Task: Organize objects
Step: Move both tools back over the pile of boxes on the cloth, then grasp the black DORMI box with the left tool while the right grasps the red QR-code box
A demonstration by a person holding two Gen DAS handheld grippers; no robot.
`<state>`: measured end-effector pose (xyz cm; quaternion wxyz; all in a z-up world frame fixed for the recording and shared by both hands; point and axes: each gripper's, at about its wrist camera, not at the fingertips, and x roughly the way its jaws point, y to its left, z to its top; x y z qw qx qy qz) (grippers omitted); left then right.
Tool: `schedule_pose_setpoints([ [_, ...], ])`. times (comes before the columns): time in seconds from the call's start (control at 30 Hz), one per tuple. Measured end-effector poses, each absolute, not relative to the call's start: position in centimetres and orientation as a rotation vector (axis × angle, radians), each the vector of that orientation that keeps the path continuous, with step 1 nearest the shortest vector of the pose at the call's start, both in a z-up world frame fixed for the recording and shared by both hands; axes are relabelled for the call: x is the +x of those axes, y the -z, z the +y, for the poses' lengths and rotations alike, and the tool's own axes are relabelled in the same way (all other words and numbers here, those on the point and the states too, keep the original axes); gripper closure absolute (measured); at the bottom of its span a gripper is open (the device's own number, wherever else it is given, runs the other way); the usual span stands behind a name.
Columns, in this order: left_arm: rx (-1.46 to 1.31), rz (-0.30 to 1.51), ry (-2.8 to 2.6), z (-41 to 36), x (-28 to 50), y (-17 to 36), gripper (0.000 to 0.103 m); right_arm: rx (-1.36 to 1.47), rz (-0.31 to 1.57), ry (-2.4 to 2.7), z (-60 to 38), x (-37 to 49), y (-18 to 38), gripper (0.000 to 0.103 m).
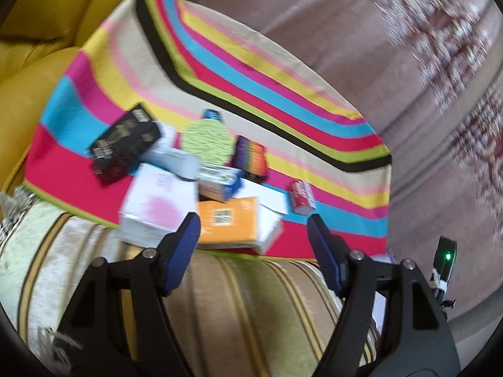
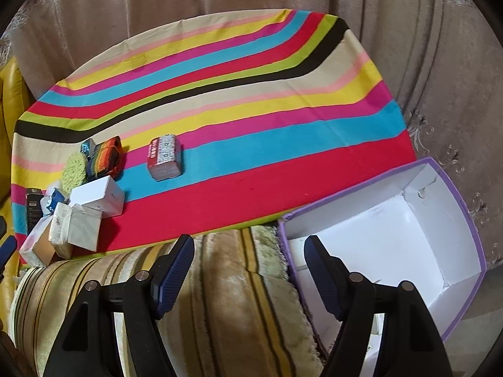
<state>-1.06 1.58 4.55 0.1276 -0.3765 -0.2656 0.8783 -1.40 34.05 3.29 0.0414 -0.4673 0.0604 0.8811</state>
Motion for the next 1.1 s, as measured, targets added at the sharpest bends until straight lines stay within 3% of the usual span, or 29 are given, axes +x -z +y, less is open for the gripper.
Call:
schedule_pose_setpoints([
  [0.1, -1.109, -0.864, -2.582, -0.7, -1.3, -3.8, 0.013, -1.443, 0.173, -2.712, 33.3, -2.0, -3.2, 0.029],
  [0.37, -1.154, -1.119, -2.624, -5.5, -2.2, -2.1, 0.004, -1.462, 0.129, -2.748, 31.2, -4.4, -2.8, 0.029],
  [0.77, -1.237, -1.596, -2.458, -9.3, -7.5, 1.6, 0.000, -1.486, 0.106, -2.835, 28.7, -8.1, -2.3, 0.021],
  [1.1, -1.361, -1.582, -2.485, -8.5, -10.2, 2.5, 0.000, -1.511, 0.162, -2.826, 28.1, -11.8, -1.6, 0.020],
])
